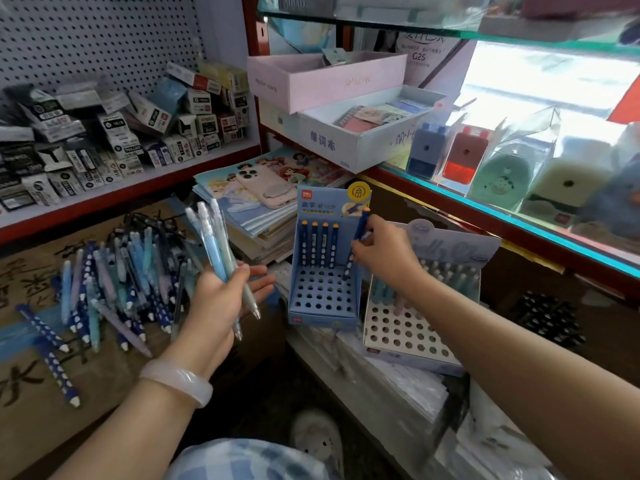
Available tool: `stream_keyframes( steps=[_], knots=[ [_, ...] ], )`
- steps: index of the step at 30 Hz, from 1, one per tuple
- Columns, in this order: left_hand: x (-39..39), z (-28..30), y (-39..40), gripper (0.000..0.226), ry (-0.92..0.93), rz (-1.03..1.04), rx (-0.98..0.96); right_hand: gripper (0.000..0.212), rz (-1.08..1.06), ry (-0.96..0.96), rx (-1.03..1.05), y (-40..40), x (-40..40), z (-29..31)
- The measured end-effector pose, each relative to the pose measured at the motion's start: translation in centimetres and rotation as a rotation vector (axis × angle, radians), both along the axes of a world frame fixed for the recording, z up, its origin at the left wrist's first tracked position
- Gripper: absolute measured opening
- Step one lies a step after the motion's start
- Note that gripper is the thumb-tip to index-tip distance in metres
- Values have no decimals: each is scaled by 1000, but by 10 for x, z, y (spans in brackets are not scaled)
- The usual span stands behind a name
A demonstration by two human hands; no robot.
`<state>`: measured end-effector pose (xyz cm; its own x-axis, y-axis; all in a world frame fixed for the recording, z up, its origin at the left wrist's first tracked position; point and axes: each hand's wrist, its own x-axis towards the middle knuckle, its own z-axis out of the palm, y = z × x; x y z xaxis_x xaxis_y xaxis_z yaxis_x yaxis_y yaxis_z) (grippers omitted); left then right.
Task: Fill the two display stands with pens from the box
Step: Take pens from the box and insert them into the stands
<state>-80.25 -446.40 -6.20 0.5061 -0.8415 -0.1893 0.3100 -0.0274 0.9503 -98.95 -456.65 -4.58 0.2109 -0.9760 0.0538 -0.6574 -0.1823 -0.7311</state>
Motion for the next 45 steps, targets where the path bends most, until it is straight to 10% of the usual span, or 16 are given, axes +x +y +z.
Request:
stream_keyframes(
  steps=[24,36,45],
  knots=[
    [0,-16,-8,9,-99,-82,-9,19,-39,440,-114,-26,24,-20],
    [1,-14,-4,9,-78,-86,-5,22,-69,89,-197,-28,22,-20],
    [-2,-15,-2,9,-73,-107,-6,15,-100,290,-95,-39,26,-23]
  ],
)
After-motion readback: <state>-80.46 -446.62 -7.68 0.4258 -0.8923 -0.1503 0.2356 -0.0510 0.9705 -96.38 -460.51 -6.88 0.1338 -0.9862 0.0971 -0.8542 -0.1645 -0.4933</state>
